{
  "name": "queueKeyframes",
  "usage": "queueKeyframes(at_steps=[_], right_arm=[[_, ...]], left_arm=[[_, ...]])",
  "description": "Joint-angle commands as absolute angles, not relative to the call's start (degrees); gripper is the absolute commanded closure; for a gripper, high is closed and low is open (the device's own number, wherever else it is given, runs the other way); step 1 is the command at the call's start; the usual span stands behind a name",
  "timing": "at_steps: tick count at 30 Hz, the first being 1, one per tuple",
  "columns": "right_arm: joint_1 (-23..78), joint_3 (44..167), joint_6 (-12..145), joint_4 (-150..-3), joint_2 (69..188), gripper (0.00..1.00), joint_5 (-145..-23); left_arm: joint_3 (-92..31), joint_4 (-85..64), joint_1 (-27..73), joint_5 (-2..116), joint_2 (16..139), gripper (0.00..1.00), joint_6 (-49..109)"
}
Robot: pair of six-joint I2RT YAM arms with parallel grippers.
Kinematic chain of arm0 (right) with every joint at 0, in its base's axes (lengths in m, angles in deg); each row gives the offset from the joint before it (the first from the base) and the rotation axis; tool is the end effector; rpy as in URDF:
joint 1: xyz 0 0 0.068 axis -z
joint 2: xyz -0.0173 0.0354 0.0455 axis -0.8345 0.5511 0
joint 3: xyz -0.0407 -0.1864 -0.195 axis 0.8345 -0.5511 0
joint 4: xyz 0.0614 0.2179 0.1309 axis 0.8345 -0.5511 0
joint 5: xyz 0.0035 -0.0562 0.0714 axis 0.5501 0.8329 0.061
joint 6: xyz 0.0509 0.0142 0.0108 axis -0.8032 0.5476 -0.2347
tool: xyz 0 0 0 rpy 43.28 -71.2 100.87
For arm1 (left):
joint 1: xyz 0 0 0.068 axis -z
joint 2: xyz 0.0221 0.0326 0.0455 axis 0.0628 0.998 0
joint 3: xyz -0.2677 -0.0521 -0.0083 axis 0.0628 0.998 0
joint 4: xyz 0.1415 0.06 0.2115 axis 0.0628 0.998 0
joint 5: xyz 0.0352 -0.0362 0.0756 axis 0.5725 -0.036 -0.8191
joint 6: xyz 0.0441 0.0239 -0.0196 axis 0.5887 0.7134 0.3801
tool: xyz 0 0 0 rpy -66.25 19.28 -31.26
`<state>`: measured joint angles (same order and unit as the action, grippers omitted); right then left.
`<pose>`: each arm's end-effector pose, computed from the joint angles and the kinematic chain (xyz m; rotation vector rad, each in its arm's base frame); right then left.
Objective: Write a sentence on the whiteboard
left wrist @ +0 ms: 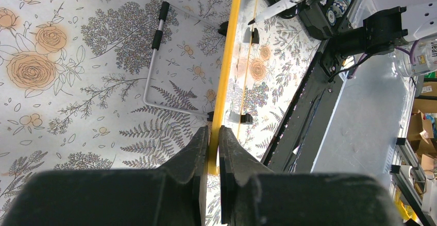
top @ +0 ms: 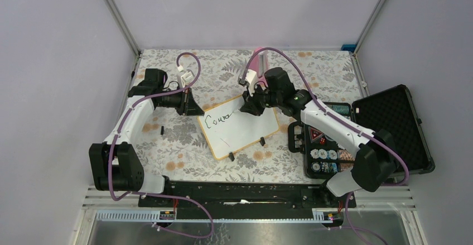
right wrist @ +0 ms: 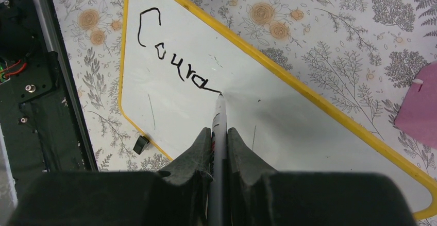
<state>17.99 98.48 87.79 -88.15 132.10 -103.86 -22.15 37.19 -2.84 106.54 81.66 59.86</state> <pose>0.2553 0.2248 0.3159 -1.1934 1.7138 0.7510 0.2691 -0.0338 0.2806 0.6917 2.1845 -1.1560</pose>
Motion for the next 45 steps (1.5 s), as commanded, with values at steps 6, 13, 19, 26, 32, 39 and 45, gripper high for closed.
queueKeyframes(at_steps=[6,13,19,26,32,39,45], right_arm=[[17.65,99.76,86.89,-85.52,133.87,1.00,-101.59],[16.98,100.60,86.64,-85.04,134.43,1.00,-101.54],[15.95,100.59,86.86,-84.99,134.81,1.00,-101.68],[15.78,98.82,88.12,-85.84,134.27,1.00,-100.95],[15.76,97.07,89.03,-86.42,133.11,1.00,-100.44],[15.85,96.63,89.66,-86.61,132.25,1.00,-99.09],[16.71,97.42,90.19,-87.20,131.84,1.00,-98.23]], left_arm=[[-21.86,36.42,-3.07,106.11,80.56,1.00,60.74],[-21.69,36.43,-3.06,106.07,80.56,1.00,60.82],[-21.69,36.43,-3.07,106.02,80.61,1.00,60.81],[-21.59,36.43,-3.03,105.90,80.47,1.00,60.99],[-21.65,36.43,-3.00,105.95,80.60,1.00,61.00],[-21.77,36.43,-3.00,105.94,80.64,1.00,60.83],[-21.86,36.43,-3.05,105.98,80.83,1.00,60.83]])
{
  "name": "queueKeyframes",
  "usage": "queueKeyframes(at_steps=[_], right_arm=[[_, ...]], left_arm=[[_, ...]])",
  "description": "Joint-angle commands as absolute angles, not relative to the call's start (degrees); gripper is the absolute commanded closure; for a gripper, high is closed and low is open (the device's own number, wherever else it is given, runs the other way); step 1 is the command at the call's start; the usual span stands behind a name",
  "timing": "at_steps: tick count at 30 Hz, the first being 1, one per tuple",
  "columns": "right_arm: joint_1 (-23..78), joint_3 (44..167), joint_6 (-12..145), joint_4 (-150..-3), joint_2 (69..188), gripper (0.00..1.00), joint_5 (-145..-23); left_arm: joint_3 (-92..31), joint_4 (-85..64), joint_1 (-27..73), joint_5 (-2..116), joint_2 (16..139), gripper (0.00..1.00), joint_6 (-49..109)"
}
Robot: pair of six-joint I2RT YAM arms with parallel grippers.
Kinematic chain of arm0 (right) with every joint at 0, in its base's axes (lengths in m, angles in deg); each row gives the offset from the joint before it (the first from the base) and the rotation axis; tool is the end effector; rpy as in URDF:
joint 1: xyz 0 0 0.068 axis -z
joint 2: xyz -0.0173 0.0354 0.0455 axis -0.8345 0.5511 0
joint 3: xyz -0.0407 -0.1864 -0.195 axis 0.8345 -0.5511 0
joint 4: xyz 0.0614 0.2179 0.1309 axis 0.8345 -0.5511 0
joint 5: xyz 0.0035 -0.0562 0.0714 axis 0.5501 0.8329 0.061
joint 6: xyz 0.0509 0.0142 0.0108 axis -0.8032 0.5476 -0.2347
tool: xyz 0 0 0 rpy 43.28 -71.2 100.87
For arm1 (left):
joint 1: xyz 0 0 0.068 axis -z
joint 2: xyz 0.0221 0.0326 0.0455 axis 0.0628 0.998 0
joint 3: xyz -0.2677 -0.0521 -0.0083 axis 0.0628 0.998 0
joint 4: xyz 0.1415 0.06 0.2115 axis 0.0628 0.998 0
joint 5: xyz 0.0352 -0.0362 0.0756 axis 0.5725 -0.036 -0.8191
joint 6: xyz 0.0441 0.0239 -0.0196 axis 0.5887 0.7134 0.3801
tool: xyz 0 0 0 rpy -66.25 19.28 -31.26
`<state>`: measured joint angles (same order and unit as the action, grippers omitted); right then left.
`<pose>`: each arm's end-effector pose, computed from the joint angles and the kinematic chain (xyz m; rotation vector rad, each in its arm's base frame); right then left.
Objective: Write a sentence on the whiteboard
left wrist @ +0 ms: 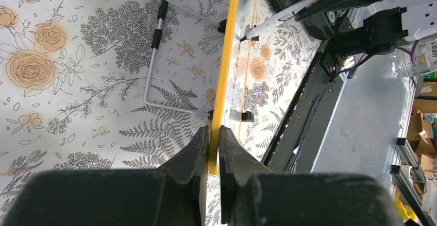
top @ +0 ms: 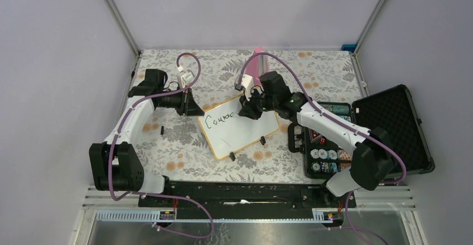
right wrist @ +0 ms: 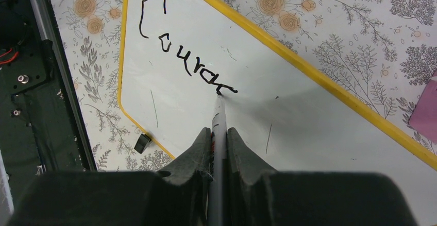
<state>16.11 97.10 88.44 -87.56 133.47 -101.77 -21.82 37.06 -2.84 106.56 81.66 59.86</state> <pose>0.2517 0.2348 0.3006 -1.2257 1.7407 0.7280 0.2688 -0.0338 0.2790 0.6903 2.1872 -1.1584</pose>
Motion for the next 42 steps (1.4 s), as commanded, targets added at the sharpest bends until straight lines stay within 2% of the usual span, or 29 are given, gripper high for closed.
queueKeyframes(at_steps=[1,32,42], right_arm=[[16.71,97.70,90.36,-87.37,131.88,1.00,-98.04],[17.49,101.37,90.43,-87.45,133.25,1.00,-98.28],[17.43,98.44,90.50,-87.47,133.33,1.00,-99.37]], left_arm=[[-21.93,36.47,-3.07,106.06,80.81,1.00,60.84],[-21.94,36.43,-3.07,106.09,80.82,1.00,60.92],[-21.86,36.43,-3.07,105.98,80.82,1.00,61.00]])
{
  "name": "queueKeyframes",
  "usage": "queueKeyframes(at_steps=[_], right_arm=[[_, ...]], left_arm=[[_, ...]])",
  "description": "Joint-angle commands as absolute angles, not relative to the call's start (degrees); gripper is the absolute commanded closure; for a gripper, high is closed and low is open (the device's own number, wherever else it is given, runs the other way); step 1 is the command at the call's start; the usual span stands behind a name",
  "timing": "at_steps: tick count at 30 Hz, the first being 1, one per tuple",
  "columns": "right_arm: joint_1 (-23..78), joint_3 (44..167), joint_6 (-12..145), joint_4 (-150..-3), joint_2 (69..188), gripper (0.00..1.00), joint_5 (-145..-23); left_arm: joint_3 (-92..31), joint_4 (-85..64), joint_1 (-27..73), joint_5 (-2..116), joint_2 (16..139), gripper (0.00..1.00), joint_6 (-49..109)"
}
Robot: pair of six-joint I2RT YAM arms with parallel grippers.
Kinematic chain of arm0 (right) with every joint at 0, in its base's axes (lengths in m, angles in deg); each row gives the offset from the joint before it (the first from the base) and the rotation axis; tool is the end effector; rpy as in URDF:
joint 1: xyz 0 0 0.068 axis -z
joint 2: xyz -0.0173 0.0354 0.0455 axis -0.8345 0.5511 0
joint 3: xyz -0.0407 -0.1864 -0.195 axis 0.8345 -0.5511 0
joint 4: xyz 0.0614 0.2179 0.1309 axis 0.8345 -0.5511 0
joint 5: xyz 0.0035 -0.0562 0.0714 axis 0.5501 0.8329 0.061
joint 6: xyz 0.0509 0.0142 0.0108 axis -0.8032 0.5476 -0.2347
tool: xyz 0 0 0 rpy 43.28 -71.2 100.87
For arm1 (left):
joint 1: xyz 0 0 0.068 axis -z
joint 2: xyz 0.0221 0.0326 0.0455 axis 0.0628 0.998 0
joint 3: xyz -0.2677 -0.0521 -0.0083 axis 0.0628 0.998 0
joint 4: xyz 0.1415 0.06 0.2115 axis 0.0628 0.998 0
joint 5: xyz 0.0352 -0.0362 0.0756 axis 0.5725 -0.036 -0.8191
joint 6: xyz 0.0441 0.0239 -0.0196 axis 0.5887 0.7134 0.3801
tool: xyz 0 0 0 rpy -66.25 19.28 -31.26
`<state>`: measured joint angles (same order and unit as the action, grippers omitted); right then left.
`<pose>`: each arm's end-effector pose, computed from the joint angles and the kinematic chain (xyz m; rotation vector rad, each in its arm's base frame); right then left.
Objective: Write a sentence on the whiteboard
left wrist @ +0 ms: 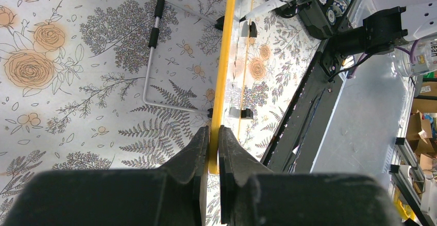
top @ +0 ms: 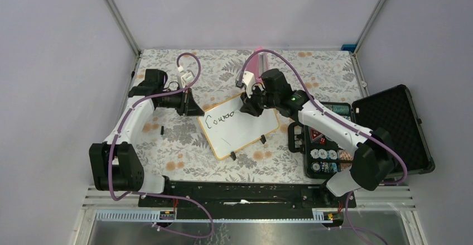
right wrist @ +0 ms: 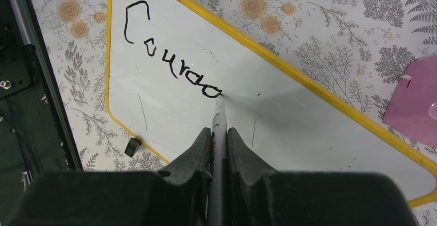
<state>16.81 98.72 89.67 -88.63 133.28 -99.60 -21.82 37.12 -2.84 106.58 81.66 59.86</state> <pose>0.2560 0.2313 0.3094 -1.2078 1.7329 0.6680 0.2687 -0.0338 0.2789 0.6899 2.1878 -1.1594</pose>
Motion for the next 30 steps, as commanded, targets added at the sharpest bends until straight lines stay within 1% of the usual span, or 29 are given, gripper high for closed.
queueKeyframes(at_steps=[1,14,23,30], right_arm=[[17.37,98.19,90.47,-87.44,133.18,1.00,-99.49],[15.63,95.75,90.15,-87.43,133.68,1.00,-100.56],[13.97,99.19,89.10,-87.31,135.16,1.00,-101.64],[14.51,99.45,88.51,-88.82,131.28,1.00,-104.46]], left_arm=[[-21.94,36.43,-3.07,105.96,80.91,1.00,61.00],[-21.95,36.43,-3.06,105.90,80.99,1.00,61.09],[-21.77,36.43,-3.06,105.80,81.04,1.00,61.27],[-21.77,36.43,-3.02,105.54,81.08,1.00,61.27]])
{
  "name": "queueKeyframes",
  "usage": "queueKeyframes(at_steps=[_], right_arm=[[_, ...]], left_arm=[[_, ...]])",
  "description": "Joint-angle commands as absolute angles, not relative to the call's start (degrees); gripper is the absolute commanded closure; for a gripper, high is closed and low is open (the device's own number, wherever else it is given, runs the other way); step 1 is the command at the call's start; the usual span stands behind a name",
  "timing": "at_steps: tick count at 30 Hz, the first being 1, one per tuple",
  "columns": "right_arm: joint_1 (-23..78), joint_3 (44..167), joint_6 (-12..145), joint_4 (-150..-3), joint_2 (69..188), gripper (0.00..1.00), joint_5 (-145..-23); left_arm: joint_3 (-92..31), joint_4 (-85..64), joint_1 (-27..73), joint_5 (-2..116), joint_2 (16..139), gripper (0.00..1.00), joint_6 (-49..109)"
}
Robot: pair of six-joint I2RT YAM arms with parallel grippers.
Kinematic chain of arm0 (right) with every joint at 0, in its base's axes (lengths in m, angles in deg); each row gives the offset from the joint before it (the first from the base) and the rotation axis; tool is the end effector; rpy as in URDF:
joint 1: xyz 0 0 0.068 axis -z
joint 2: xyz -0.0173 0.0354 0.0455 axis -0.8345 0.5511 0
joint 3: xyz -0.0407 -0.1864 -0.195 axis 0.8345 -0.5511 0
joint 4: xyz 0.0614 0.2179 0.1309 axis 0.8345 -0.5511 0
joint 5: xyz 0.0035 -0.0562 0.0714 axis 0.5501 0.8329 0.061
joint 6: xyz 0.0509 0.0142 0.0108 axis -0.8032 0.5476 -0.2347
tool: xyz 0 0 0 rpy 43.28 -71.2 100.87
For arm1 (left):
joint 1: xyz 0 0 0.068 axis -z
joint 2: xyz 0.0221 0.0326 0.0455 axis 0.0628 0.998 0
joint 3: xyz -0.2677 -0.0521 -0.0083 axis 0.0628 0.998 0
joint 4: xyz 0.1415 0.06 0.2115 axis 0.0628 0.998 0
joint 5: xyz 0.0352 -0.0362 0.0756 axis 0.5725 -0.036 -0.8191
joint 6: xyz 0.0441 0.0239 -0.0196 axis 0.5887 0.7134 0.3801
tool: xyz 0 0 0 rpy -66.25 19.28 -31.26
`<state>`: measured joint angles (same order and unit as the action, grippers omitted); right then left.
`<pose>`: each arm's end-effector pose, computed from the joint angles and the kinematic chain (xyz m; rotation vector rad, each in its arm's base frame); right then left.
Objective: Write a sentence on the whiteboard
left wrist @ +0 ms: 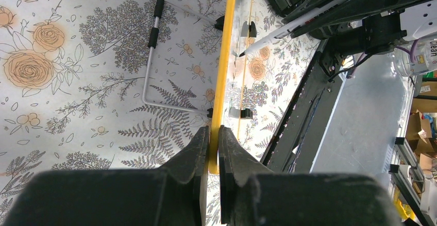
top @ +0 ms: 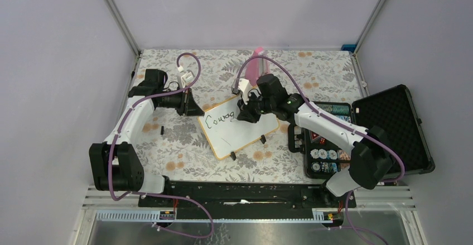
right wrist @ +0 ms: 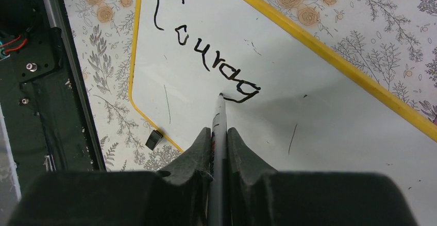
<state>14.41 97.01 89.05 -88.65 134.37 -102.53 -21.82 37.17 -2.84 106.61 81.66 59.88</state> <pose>0.2454 0.2435 0.2933 -1.2805 1.7483 0.7545 0.2686 -0.0338 0.2789 0.6900 2.1880 -1.1603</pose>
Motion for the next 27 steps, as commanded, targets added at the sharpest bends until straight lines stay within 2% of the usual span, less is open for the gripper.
queueKeyframes(at_steps=[1,9,23,27], right_arm=[[15.11,99.79,88.21,-89.49,130.94,1.00,-105.40],[20.22,98.66,89.21,-90.17,129.58,1.00,-106.26],[22.39,100.00,90.47,-90.16,129.85,1.00,-110.56],[22.32,100.59,90.28,-90.14,130.31,1.00,-111.31]], left_arm=[[-21.85,36.43,-3.04,105.62,81.13,1.00,61.27],[-22.64,37.19,-3.02,104.67,81.46,1.00,62.44],[-29.39,43.64,-2.29,100.74,87.20,1.00,69.70],[-29.94,43.79,-2.20,101.58,87.14,0.77,68.99]])
